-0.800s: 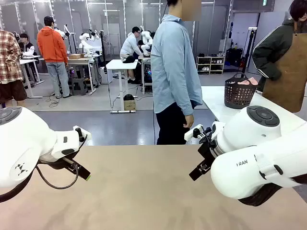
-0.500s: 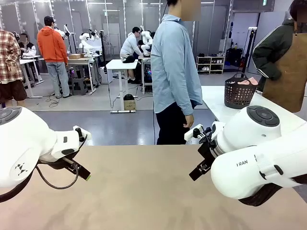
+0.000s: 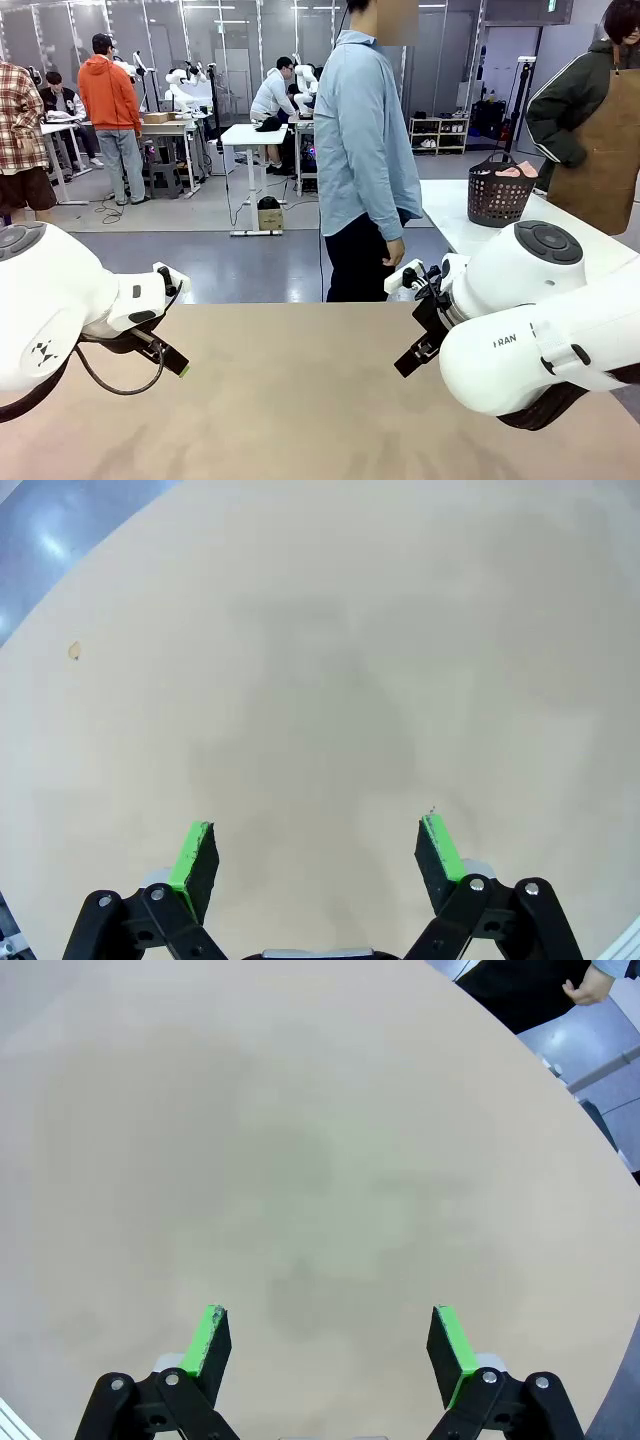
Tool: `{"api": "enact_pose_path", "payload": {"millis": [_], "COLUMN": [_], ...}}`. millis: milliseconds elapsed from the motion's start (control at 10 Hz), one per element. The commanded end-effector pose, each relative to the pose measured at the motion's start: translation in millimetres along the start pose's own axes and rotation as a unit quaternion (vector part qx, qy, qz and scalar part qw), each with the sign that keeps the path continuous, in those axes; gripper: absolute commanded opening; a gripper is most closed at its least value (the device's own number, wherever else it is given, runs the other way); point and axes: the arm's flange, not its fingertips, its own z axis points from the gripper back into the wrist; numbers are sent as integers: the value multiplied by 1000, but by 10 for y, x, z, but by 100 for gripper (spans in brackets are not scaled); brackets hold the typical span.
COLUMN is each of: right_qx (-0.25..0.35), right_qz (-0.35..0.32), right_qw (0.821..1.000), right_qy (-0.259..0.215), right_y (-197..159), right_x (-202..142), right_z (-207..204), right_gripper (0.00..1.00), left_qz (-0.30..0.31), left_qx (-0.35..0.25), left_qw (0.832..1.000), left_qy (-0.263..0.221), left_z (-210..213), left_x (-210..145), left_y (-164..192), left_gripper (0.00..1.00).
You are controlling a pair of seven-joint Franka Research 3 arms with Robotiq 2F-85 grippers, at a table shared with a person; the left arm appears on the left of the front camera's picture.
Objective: Fold the towel.
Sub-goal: Grab the top end of the 100 cm Hotel Towel extended by the human.
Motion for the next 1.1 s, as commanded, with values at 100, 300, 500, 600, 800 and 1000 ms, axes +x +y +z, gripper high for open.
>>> {"api": "enact_pose_path", "payload": {"millis": [100,300,500,600,800,1000], "right_qx": [0,0,13,28,107,210], "right_qz": [-1,0,-22,-59,-104,-144], "right_qw": [1000,1000,1000,998,989,966], "right_qy": [0,0,7,10,-5,-43], "right_y": [-1,0,-84,-162,-386,-734], "right_x": [0,0,211,303,365,182], "right_z": [0,0,386,647,1255,1738], "right_gripper": [100,100,100,100,100,100], "left_qz": [0,6,45,70,119,163], "left_qx": [0,12,-38,-81,-181,-282], "left_qw": [1000,1000,998,993,976,945], "left_qy": [0,12,37,41,33,-17], "left_z": [0,149,513,738,1254,1762], "left_x": [0,105,307,403,419,210], "left_y": [1,19,94,158,361,682], "left_gripper": [100,100,100,100,100,100]}}
